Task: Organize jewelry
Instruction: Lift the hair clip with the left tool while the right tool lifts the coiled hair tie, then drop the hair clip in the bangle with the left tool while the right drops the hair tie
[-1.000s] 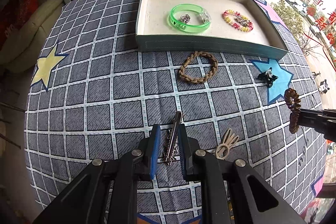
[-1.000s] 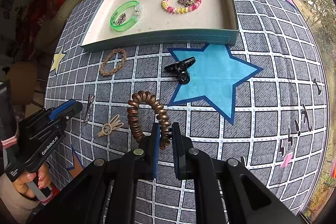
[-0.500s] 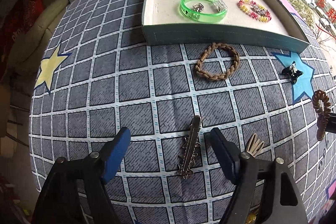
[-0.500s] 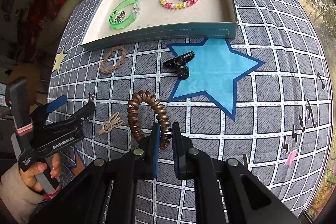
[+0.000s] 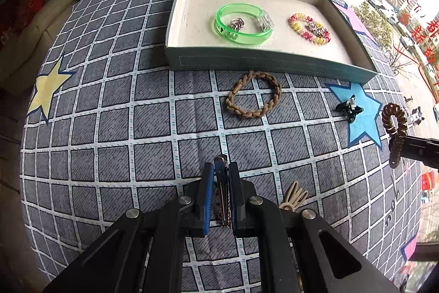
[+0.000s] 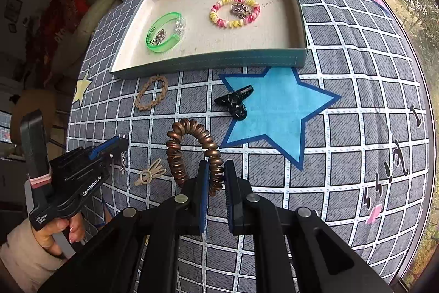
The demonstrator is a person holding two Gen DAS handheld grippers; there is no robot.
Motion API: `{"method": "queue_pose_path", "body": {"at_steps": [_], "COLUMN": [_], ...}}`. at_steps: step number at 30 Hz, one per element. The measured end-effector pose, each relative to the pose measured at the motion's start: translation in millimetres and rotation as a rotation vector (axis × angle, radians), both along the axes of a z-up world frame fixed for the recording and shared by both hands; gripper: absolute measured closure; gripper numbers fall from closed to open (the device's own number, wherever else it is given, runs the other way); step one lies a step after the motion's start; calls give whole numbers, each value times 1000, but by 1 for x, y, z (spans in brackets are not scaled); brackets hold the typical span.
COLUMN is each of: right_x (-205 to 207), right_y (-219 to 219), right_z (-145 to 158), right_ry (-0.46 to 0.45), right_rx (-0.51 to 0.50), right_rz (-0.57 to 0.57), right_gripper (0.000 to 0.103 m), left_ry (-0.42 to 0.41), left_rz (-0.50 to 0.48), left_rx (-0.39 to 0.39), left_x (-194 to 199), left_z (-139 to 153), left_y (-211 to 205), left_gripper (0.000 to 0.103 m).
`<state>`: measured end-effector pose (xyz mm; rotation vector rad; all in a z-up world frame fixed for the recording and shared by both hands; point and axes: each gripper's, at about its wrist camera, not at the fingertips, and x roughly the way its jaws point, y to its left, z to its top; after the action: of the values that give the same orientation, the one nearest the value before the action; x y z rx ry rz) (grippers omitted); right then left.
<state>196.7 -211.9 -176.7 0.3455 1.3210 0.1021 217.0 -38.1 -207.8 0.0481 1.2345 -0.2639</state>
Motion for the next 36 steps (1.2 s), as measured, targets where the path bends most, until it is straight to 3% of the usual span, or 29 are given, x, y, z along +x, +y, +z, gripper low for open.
{"method": "queue_pose_path", "body": {"at_steps": [16, 24, 36], "right_x": [70, 109, 162], "right_y": [-33, -48, -60], "right_z": [36, 31, 8], "right_ry": [-97, -95, -79], "right_rx": [-13, -31, -61], "right_rz": [-23, -32, -42], "right_gripper": [91, 91, 91], "left_ry": [-158, -169, -110], "left_rz": [-31, -18, 49], "left_rx": [-73, -74, -37], "left_x": [59, 99, 150], "left_z": [74, 71, 38], "left_y": [-24, -42, -52], "left_gripper": [80, 80, 80]}}
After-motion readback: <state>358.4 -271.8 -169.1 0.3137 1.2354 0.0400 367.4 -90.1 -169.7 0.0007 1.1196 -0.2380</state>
